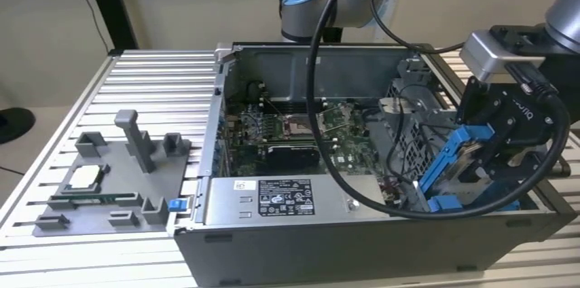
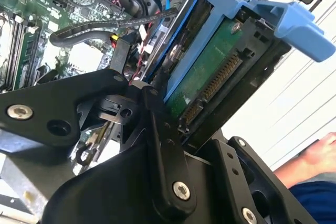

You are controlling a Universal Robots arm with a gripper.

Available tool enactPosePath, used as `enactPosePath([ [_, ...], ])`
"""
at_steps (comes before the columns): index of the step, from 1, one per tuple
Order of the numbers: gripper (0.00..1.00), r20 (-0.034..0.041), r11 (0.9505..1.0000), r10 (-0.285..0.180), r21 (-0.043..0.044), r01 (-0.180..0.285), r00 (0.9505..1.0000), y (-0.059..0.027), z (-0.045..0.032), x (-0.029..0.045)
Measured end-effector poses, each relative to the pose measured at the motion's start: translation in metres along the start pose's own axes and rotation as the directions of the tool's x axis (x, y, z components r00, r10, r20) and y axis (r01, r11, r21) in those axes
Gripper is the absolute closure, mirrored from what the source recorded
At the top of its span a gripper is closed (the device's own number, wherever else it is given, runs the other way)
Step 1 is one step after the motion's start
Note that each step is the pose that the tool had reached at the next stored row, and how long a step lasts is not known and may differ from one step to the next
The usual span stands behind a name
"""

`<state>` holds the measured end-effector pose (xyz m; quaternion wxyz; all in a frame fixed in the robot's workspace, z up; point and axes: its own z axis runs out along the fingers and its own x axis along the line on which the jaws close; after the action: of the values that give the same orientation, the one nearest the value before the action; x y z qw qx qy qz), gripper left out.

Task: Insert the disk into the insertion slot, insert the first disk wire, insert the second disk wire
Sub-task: 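Insert the disk into the insertion slot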

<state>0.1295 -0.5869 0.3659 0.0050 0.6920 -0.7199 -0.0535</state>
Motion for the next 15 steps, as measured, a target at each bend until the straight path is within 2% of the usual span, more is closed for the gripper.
enactPosePath([
  [2, 1.0, 0.0, 1.0, 0.0, -0.0001, 0.0, 1.0, 0.0, 0.0001, 0.0],
  [3, 0.0, -0.0001, 1.0, 0.0, -0.0001, 0.0, 1.0, 0.0, 0.0001, 0.0],
  [9, 0.0, 0.0001, 1.0, 0.0, 0.0, 0.0, 1.0, 0.0001, -0.0005, 0.0],
  [15, 0.0, -0.0001, 1.0, 0.0, -0.0016, 0.0, 1.0, 0.001, -0.0118, -0.0008],
])
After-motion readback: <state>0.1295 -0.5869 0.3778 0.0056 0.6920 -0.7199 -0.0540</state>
